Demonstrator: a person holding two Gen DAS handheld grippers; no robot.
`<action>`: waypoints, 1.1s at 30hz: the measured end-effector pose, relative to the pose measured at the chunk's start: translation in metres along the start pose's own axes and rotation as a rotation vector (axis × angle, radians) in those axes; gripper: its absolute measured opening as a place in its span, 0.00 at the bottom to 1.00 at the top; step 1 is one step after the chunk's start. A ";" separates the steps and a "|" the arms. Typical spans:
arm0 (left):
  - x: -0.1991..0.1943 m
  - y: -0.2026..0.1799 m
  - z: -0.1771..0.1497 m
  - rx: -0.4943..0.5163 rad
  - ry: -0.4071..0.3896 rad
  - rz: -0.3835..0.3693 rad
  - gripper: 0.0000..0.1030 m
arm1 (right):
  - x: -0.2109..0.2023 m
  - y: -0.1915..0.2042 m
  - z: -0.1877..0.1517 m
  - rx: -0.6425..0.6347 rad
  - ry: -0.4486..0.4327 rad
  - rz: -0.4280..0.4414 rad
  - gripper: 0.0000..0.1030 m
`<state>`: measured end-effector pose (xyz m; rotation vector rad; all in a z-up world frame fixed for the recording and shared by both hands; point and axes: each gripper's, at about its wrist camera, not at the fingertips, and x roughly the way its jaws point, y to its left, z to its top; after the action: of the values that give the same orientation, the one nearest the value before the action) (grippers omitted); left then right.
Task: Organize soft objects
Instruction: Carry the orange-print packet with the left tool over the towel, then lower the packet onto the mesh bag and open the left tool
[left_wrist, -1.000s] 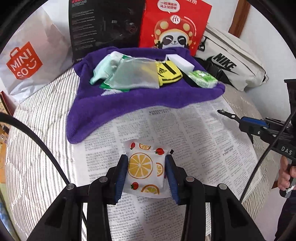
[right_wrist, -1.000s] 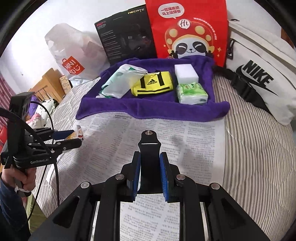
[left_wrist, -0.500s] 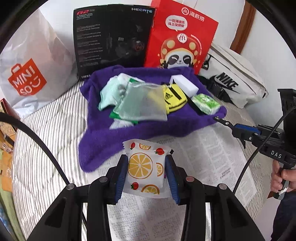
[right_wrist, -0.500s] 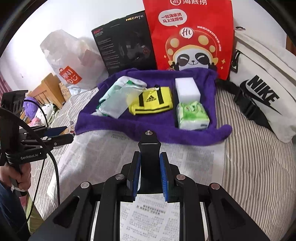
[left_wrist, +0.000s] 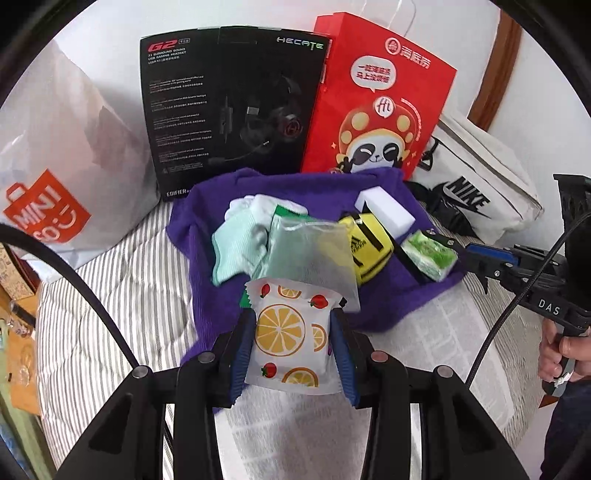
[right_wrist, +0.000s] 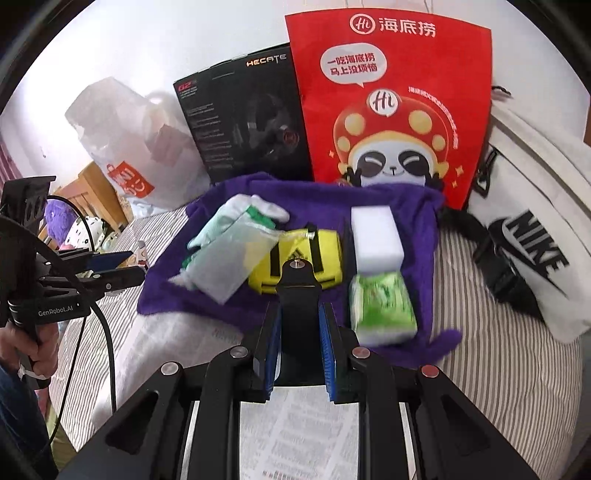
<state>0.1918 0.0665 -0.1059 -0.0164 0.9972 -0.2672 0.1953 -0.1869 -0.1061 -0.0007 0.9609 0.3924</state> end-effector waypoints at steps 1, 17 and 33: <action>0.003 0.001 0.003 -0.001 -0.001 -0.004 0.38 | 0.003 -0.001 0.003 -0.001 0.000 -0.002 0.20; 0.048 0.010 0.052 0.012 0.010 -0.049 0.38 | 0.059 -0.005 0.042 0.005 0.012 0.021 0.20; 0.093 0.026 0.085 0.003 0.041 -0.053 0.38 | 0.105 -0.010 0.066 -0.014 0.049 0.025 0.20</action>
<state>0.3155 0.0612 -0.1399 -0.0344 1.0385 -0.3182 0.3043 -0.1504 -0.1529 -0.0111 1.0070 0.4234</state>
